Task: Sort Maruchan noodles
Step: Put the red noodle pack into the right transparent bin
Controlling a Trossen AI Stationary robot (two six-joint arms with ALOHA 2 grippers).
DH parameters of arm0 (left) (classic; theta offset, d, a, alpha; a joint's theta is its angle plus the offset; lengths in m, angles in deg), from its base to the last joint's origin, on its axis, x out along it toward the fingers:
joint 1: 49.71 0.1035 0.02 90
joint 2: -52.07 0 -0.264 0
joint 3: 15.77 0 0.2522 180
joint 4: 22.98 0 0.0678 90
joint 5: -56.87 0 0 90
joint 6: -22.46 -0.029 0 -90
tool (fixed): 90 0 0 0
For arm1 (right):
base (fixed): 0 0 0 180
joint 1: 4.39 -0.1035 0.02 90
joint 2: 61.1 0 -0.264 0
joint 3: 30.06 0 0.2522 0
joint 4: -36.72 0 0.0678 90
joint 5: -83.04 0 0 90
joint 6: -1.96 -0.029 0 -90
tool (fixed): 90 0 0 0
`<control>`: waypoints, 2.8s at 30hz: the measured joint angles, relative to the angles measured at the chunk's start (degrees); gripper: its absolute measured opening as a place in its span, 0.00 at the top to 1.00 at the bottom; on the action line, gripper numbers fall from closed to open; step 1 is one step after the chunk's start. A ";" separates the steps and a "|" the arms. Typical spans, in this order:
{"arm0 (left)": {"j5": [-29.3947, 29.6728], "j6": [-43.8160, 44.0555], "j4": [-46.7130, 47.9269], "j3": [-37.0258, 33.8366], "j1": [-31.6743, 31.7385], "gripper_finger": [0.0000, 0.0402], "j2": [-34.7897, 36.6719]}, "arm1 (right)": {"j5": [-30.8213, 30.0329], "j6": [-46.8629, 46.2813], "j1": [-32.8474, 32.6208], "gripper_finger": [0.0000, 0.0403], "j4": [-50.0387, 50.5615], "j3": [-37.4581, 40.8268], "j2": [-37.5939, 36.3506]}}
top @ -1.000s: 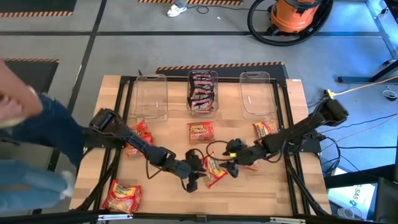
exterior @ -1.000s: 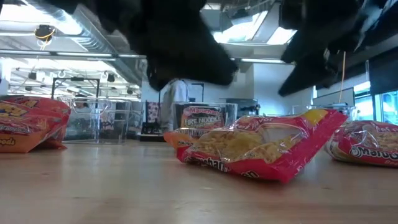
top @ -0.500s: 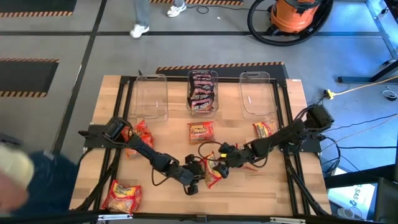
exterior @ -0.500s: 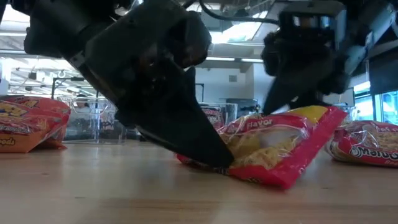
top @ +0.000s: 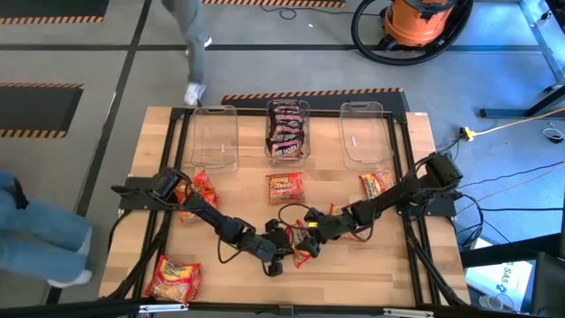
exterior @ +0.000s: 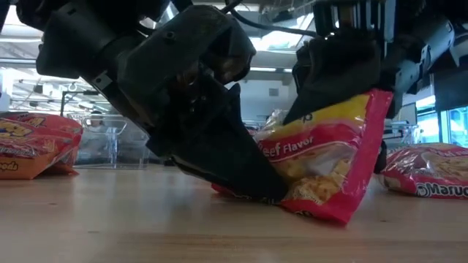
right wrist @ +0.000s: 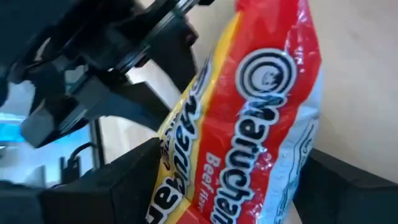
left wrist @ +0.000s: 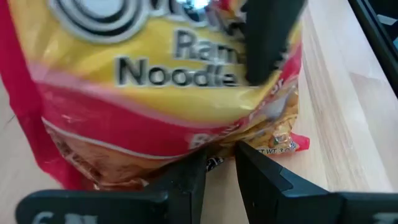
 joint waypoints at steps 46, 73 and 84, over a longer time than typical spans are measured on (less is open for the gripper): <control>-13.35 -12.35 23.29 -0.20 0.45 0.79 14.23 | -5.83 30.04 7.48 0.74 21.33 0.02 -20.08; -24.44 -24.43 22.72 -0.11 13.01 0.79 15.32 | -15.41 94.46 61.29 0.74 64.87 -14.30 -41.36; -26.10 -23.60 22.81 -0.11 12.51 0.79 15.30 | -6.01 106.98 74.32 0.74 63.73 -14.34 -22.60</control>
